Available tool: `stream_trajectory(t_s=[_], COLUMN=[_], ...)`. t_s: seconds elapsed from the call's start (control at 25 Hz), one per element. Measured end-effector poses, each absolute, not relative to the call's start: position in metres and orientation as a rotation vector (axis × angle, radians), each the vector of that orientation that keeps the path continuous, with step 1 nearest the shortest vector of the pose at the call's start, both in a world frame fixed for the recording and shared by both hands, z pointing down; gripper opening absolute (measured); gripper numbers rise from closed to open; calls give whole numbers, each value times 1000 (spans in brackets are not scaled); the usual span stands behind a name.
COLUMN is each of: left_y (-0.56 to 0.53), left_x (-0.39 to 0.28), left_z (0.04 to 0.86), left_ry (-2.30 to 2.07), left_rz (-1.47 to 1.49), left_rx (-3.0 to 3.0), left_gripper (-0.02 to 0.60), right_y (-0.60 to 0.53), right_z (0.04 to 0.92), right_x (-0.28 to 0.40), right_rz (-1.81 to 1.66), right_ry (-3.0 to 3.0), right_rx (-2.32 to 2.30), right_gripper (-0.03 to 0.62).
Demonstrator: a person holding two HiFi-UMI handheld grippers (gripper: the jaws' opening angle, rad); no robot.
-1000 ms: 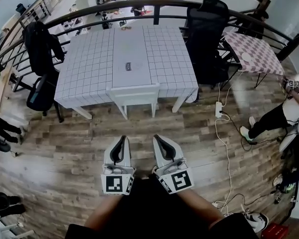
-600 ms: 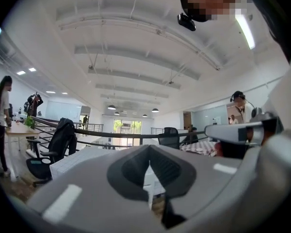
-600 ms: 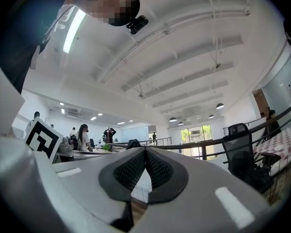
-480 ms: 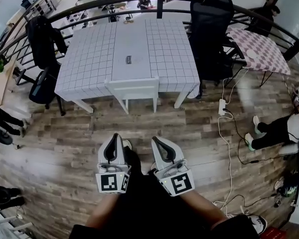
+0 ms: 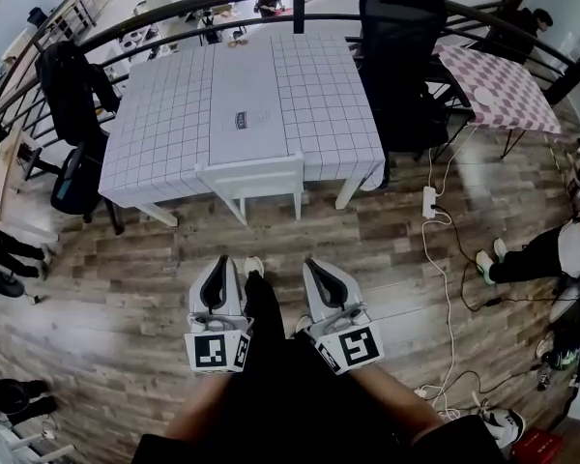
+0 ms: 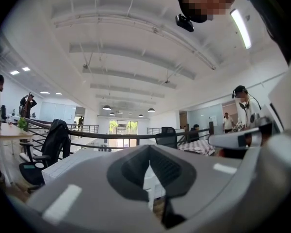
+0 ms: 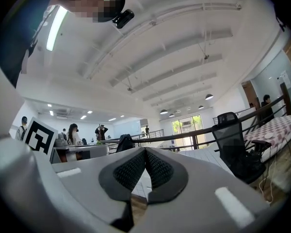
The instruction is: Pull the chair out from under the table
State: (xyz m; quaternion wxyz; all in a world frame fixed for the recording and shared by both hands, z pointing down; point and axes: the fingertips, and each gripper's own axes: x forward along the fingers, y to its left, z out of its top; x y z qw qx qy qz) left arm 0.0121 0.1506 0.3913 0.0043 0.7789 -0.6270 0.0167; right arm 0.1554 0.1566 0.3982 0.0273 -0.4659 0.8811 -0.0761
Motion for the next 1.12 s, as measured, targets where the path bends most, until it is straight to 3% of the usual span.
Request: stream_trajectory(t_s=[0.64, 1.12], left_y=[13, -87], left_x=[-45, -125], left_z=[405, 410], left_ry=[-1885, -1872], left_rz=[66, 38], left_rx=[2471, 2412], left_gripper=[9, 9], right_y=[17, -90], right_z=[413, 410], right_x=[89, 30], right_rz=[-255, -266], right_ry=[2751, 2817], right_rx=[-1484, -1552], right_gripper=[-3, -3])
